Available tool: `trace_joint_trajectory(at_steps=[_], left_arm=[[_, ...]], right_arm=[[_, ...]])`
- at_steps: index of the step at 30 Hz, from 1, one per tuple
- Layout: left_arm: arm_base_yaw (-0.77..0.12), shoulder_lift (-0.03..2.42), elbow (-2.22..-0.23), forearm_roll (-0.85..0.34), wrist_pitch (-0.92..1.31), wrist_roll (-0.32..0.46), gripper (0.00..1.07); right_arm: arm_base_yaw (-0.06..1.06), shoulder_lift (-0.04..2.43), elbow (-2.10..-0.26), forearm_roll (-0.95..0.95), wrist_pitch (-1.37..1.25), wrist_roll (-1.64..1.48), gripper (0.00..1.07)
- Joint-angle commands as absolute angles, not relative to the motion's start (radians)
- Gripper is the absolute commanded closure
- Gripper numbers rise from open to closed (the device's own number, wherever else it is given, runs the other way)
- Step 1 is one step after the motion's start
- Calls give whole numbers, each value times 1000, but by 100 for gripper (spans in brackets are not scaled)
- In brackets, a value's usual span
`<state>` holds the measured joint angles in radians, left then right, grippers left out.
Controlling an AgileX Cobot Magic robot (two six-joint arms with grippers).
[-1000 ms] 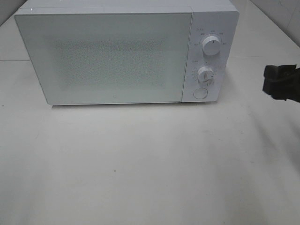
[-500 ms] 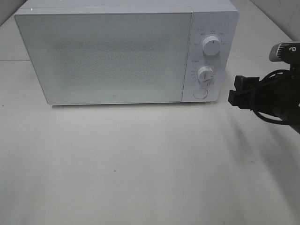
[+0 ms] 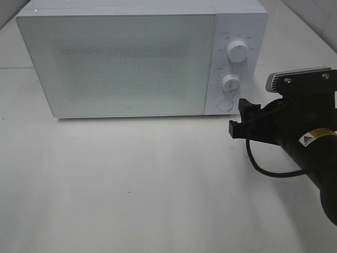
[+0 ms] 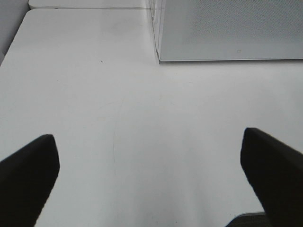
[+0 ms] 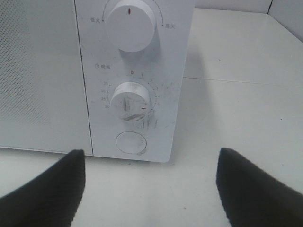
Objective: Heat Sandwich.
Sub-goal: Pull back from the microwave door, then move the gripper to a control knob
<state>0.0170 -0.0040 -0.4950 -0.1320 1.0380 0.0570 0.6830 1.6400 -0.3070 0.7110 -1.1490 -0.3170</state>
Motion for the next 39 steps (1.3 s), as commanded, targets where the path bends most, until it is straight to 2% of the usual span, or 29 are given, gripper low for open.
trace_joint_trajectory(at_steps=[1,21,39], left_arm=[[21,-32,-492,-134,1034,55,7],[21,-32,-492,-134,1034,54,7],[21,-32,-492,-134,1034,54,7]], right_arm=[[733,1656,-306,781,-1206,-322,34],[748,1656,-337,794,-1207,-324,34],[656,1823,-478,741,-1205,-263,34]])
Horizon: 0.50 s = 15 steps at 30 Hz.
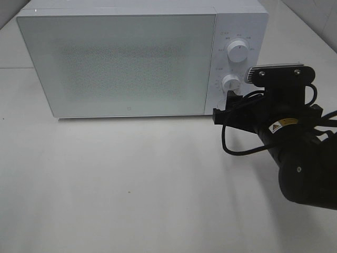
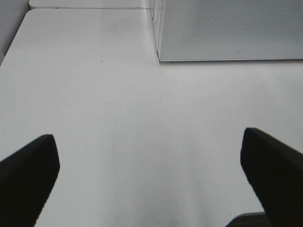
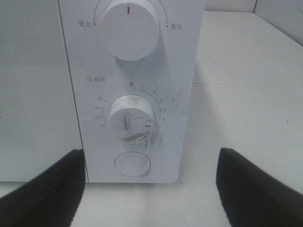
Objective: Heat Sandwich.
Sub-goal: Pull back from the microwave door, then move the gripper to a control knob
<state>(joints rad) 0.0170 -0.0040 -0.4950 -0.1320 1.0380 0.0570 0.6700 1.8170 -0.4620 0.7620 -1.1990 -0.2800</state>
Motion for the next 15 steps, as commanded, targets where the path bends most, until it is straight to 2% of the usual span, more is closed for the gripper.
trace_joint_trajectory(at_steps=[1,15], left_arm=[[21,-32,-492,-134,1034,54,7],[21,-32,-492,-135,1034,54,7]], right_arm=[[656,1823,-478,741,-1205,-263,34],[620,1920,-599,684,-1188,-229,34]])
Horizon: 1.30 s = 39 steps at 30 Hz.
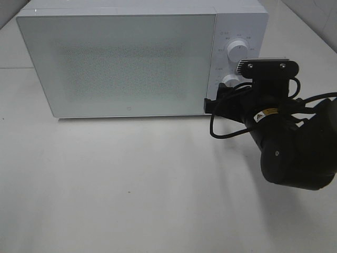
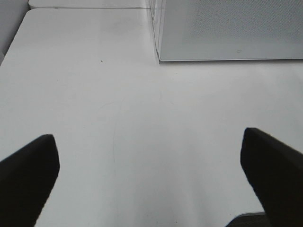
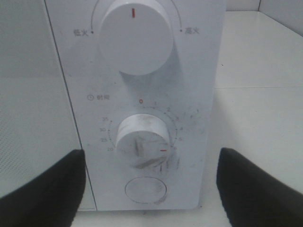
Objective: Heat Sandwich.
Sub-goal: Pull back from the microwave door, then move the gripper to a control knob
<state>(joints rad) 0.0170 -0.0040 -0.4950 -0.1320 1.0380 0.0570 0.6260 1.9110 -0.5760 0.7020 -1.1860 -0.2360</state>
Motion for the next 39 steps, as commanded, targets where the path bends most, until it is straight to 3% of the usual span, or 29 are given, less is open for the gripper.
trace_joint_trajectory(at_steps=[1,18,39], left_arm=[[21,-32,-492,-135,1034,54,7],[21,-32,-492,-136,1034,54,7],[21,-32,-492,-136,1034,54,7]], right_arm=[[620,1920,-599,684,-1188,-229,34],[503,1978,-693,525,-1121,-214,34],[506,2002,-705,514,-1124,-189,34]])
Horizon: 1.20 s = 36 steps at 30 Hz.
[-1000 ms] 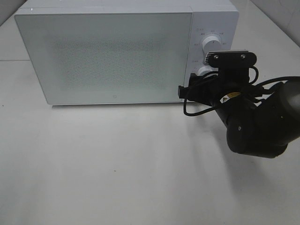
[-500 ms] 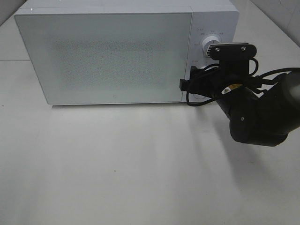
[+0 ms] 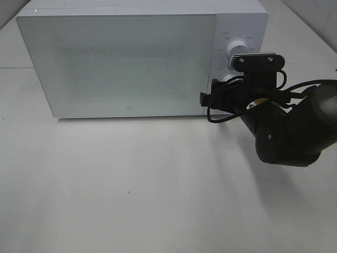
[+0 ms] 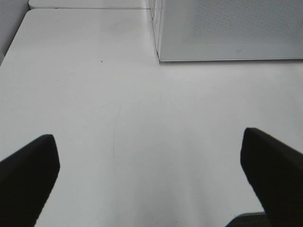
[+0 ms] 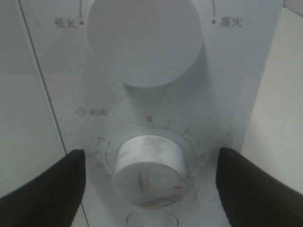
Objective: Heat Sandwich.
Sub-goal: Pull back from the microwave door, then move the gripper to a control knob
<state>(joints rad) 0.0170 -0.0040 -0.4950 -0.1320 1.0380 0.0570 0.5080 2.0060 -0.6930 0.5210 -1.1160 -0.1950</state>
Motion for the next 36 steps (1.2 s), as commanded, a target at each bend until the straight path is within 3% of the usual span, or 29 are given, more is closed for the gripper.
trace_joint_trajectory(at_steps=[1,19,24,28,29,31,36], left_arm=[[21,-32,-492,-136,1034,54,7],[21,-32,-492,-136,1034,54,7],[21,-32,-492,-136,1034,54,7],[21,-32,-492,-136,1034,54,7],[21,-32,-492,-136,1034,54,7],[21,-32,-492,-136,1034,54,7],[21,-32,-492,-136,1034,54,7]], right_arm=[[507,2001,-705,521,-1124,-189,34],[541,2001,-705,573,-1142,-192,37],[541,2001,-705,573,-1150,-192,50],[539,2004,-705,571,-1147,-192,81],[539,2004,-705,571,-1147,-192,81],[539,2004,-705,571,-1147,-192,96],[539,2004,-705,572,-1147,-193,104]])
